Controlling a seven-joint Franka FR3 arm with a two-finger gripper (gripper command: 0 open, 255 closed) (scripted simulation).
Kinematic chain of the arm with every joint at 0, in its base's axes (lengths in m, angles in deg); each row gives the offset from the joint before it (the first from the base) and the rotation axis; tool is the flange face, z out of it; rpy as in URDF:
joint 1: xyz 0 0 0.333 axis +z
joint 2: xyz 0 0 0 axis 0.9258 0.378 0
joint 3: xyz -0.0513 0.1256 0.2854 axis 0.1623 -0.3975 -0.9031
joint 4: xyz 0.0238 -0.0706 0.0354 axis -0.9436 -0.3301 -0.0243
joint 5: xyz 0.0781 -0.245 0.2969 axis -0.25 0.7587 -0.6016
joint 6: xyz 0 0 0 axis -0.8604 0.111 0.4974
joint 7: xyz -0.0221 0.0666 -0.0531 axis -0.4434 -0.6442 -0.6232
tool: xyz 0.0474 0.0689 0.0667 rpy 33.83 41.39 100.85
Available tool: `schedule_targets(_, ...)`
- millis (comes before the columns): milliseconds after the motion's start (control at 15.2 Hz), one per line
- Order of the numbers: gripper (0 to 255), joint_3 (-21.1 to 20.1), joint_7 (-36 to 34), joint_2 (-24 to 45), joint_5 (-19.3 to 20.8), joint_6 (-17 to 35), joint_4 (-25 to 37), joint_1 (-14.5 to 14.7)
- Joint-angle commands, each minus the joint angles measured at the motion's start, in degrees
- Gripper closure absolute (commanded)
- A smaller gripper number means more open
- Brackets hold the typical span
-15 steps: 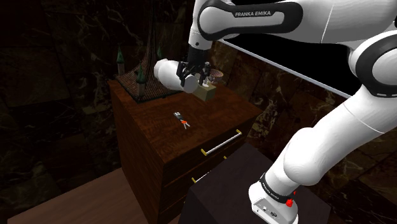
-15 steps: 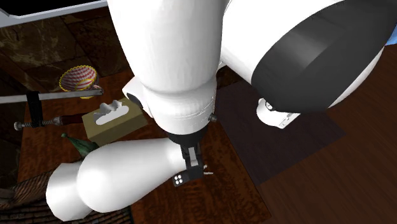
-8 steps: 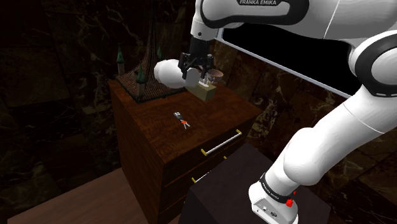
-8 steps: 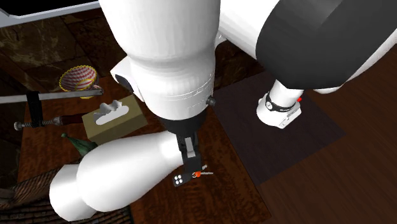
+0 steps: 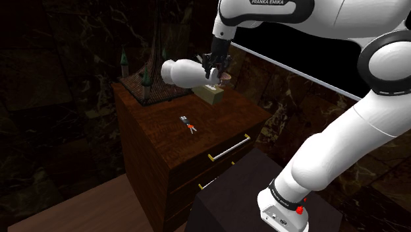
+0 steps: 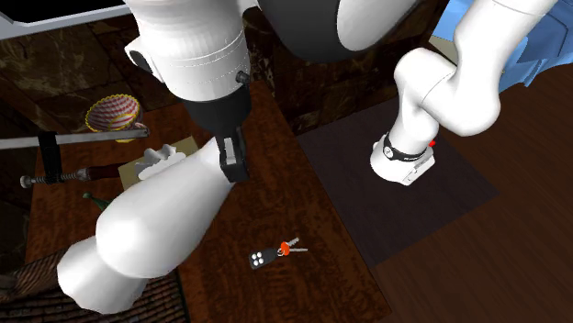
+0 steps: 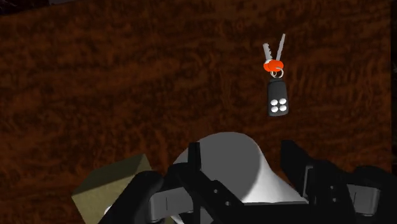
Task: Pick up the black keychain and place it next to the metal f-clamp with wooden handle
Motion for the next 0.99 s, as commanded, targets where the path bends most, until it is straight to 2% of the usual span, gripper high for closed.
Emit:
schedule_targets(0,255,1.8,2.9,1.3,0.6,1.0,1.1,-1.4)
schedule_targets(462,255,7.2,12.3,6.5,0.8,0.1,7.0,-5.5)
schedule_targets(924,255,11.8,21.7,14.5,-0.7,-1.8,16.7,-10.1)
